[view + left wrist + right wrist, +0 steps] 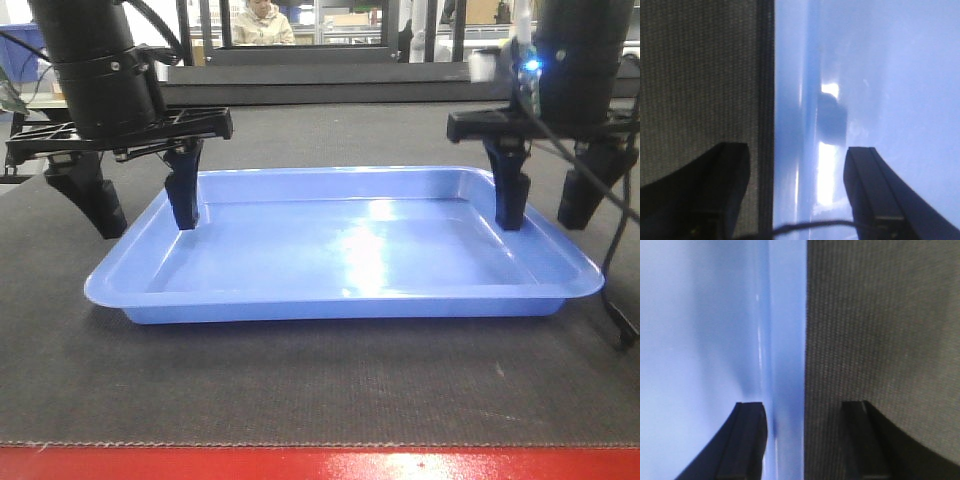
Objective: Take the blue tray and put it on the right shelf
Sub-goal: 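Lower both grippers onto opposite short rims of the blue tray, then close both grippers on the tray rims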
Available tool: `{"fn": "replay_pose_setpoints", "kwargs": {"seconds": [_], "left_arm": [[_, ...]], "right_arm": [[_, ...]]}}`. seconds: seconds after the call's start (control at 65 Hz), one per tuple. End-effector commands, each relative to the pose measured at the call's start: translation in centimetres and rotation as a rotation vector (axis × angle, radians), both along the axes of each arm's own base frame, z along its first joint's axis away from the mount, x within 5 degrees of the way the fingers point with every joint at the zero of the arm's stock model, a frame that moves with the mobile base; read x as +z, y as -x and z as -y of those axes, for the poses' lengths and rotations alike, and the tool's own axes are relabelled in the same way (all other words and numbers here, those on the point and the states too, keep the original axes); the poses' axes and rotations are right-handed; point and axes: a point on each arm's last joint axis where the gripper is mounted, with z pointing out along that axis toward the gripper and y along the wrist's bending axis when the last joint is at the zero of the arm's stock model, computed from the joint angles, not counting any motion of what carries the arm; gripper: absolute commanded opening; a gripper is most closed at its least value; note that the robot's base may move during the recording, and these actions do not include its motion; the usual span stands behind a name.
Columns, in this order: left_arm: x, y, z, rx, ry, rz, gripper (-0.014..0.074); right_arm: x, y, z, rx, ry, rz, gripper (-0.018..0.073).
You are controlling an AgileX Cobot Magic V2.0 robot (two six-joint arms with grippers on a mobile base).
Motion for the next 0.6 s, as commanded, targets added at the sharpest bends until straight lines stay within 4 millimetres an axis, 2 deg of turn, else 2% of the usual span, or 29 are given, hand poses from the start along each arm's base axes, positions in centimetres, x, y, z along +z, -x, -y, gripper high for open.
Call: {"fn": "replay_pose_setpoints", "kwargs": {"seconds": [0.0,0.154,0.246,0.584], "left_arm": [[2.8,-0.1,0.0,0.016,0.038,0.051,0.0327],[2.2,-0.6,-0.7,0.040,0.038,0.030,0.0327],[1.6,-0.6,-0.7,0.031,0.027,0.010,0.0327],[1.6,-0.4,0.0,0.010,0.024,0.022,0.0327]], "right_arm": [[2.2,0.0,0.1,0.014,-0.015,0.058,0.0441],[2.2,0.0,0.1,0.016,-0.014,0.058,0.0441],[2.0,0.0,0.1,0.017,-0.013,0.053,0.0441],[1.6,-0.2,0.1,0.022,-0.015,0.046,0.0441]]}}
